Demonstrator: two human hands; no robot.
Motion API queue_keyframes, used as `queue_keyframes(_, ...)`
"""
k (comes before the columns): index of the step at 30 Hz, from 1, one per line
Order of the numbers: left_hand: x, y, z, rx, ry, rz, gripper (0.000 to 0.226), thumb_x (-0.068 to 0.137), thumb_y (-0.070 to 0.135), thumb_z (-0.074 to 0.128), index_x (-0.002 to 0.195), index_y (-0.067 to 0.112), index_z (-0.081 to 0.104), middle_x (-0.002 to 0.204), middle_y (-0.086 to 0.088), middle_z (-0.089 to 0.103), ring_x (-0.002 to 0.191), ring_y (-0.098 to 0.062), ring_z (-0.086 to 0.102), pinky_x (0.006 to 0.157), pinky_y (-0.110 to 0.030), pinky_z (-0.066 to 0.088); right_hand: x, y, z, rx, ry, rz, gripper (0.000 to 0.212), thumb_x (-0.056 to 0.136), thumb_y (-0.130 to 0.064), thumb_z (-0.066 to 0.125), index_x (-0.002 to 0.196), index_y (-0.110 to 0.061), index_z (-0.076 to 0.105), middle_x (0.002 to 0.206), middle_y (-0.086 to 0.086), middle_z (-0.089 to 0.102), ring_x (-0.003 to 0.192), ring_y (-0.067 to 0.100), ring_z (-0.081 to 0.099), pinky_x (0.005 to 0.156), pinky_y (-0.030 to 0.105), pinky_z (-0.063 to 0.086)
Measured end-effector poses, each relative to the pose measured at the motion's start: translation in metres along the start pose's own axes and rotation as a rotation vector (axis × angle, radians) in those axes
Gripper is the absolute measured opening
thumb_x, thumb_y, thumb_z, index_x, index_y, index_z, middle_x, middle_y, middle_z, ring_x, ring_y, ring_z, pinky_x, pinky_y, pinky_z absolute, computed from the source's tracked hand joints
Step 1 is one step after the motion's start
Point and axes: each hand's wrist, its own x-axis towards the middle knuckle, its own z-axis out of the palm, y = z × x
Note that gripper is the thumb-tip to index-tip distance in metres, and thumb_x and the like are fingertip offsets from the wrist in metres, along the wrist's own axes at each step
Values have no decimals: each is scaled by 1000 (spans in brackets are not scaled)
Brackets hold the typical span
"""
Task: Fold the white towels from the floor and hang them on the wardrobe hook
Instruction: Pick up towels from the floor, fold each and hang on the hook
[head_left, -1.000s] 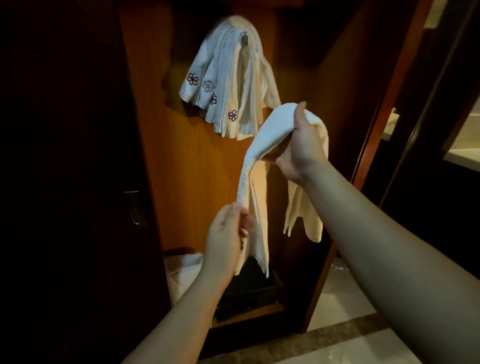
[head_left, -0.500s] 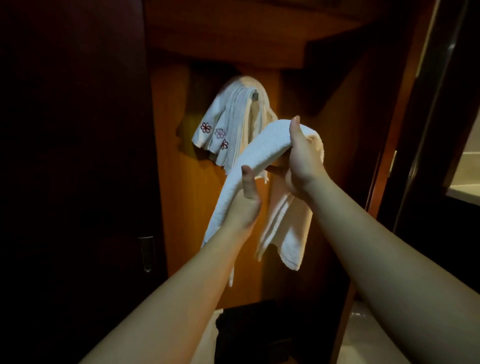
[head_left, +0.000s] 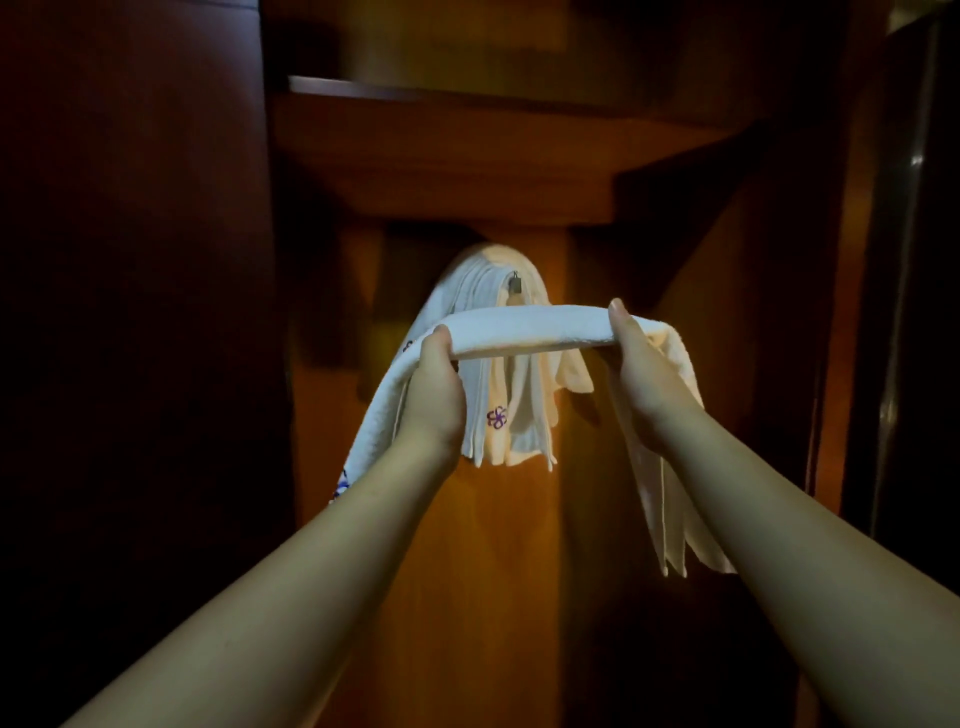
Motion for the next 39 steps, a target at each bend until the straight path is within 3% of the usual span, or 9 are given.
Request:
queue_keyframes(3,41,0,6,68,18,-8,67,92,59,39,139,13,54,137,-14,60,127,-29,56,111,-52,41,45,-2,-3,-22,-20,-38,64,96,-67,45,137,-19,54,131,6,60,119,19,54,100,33,38)
queue_keyframes(7,107,4,16,16,67,65,58,77,60,52,116,21,69,112,-5,74,111,-19,67,105,-43,48,113,-14,7,-64,-33,-78,46,97,-66,44,107,-24,60,87,-5,72,88,9,67,72,24,44)
queue_keyframes(11,180,8,25,-14,107,75,48,78,61,57,99,19,69,87,-5,78,95,-20,75,75,-30,57,183,-31,22,-171,-59,-86,77,93,-76,35,144,-19,45,118,4,62,105,20,60,88,34,48)
queue_keyframes(16,243,10,42,18,-12,69,47,99,55,44,99,14,66,80,-4,78,73,-11,75,48,-17,53,256,-38,34,-216,-61,-82,101,80,-89,32,154,-20,38,154,8,45,139,26,44,118,43,33)
queue_keyframes(21,281,-1,57,130,56,23,57,99,62,41,112,12,65,97,-9,76,92,-16,72,82,-28,53,306,-25,43,-172,-100,-40,94,90,-80,35,157,-13,30,157,13,39,142,29,40,119,41,29)
queue_keyframes(26,296,-20,54,197,136,26,63,96,71,36,112,16,61,105,-1,63,82,-1,52,80,-24,36,325,3,44,-134,-52,-72,90,81,-81,50,148,-20,45,145,8,55,132,26,53,112,42,40)
queue_keyframes(29,301,-27,40,170,196,51,51,99,66,36,96,22,61,101,-2,66,72,-1,57,63,-20,36,327,11,50,-159,-60,-138,73,77,-83,49,125,-30,61,117,-7,65,118,22,62,98,37,48)
queue_keyframes(33,306,-22,33,81,133,-9,70,99,68,31,120,11,64,110,-9,73,88,-12,73,67,-25,49,331,12,67,-179,-64,-157,62,79,-83,45,112,-34,62,96,-11,62,108,20,61,86,33,41)
queue_keyframes(39,305,-37,57,53,95,-43,73,98,69,33,122,7,64,113,-18,73,106,-28,70,103,-43,50,345,28,57,-132,29,-143,51,89,-64,51,119,-26,66,109,-1,69,105,21,66,96,36,52)
